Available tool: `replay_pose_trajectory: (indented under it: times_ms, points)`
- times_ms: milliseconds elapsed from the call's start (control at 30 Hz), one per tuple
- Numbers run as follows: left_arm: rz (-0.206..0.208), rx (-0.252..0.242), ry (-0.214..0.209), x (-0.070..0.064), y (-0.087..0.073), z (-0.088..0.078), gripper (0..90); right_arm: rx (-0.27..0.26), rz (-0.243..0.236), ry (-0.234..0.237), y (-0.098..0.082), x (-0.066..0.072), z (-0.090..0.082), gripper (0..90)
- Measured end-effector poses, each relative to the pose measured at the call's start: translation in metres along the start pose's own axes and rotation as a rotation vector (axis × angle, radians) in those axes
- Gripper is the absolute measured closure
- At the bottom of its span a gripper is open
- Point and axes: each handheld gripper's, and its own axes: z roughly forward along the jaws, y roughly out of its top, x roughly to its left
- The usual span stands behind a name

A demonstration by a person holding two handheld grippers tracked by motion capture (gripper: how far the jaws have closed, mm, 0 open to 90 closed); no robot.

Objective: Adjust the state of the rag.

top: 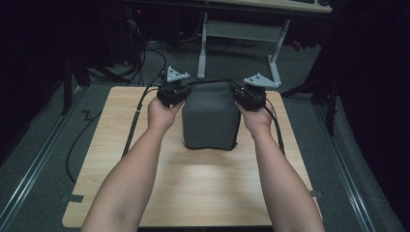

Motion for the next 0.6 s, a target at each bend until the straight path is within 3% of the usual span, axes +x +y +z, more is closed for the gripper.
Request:
replay_pose_trajectory:
  times_ms: [133,300,500,533,600]
  points:
    - [-0.030,0.008,-0.030,0.003,-0.009,0.003,84.5,0.024,0.017,0.017,-0.007,-0.003,0.003,82.7]
    - [-0.080,0.031,-0.066,0.005,-0.024,0.009,84.4,0.057,-0.006,0.033,-0.017,-0.004,0.007,82.7]
    - [-0.153,0.070,-0.118,0.009,-0.049,0.018,83.9,0.105,0.035,0.072,-0.037,-0.007,0.013,82.3]
    - [-0.154,0.081,-0.120,0.009,-0.052,0.019,83.4,0.123,0.061,0.089,-0.045,-0.009,0.015,82.3]
    - [-0.158,0.097,-0.121,0.010,-0.056,0.021,83.3,0.130,0.061,0.085,-0.048,-0.009,0.016,82.4]
